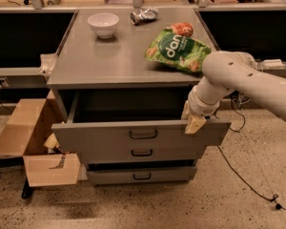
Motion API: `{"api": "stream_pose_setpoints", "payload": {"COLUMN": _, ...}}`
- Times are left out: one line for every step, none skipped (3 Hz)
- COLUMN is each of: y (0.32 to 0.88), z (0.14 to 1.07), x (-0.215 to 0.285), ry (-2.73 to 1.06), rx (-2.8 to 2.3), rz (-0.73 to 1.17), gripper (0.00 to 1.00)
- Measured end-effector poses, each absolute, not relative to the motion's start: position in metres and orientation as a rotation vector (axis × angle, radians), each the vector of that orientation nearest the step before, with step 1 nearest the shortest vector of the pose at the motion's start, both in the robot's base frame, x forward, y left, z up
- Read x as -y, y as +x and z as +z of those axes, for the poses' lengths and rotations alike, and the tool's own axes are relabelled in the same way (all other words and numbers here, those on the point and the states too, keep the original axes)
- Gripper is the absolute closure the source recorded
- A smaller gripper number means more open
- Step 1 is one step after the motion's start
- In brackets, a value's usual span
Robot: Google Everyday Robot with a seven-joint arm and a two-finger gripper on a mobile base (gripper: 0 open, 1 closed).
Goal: Open top drawer
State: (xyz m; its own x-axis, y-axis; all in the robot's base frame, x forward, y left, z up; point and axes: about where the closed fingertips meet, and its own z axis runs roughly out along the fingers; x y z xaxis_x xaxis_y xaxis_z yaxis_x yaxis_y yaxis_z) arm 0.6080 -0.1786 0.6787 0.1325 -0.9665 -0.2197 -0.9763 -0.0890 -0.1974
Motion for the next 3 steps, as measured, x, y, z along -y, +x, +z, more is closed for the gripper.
{"api": "stream_pose_setpoints", "payload": {"y": 0.608, "z": 0.6786, "x": 0.1785, "ry": -2.121, "rx": -1.893, "rz": 0.047, "gripper": 0.43}}
{"api": "stream_pose_setpoints", "payload": {"y": 0.608, "z": 0.6786, "x": 0.1785, "ry": -2.121, "rx": -1.893, "rz": 0.047, "gripper": 0.21}}
{"api": "stream_pose_setpoints", "payload": {"y": 0.608, "z": 0.6786, "x": 0.1785, "ry": -2.121, "rx": -1.893, "rz": 0.048, "gripper": 0.0}}
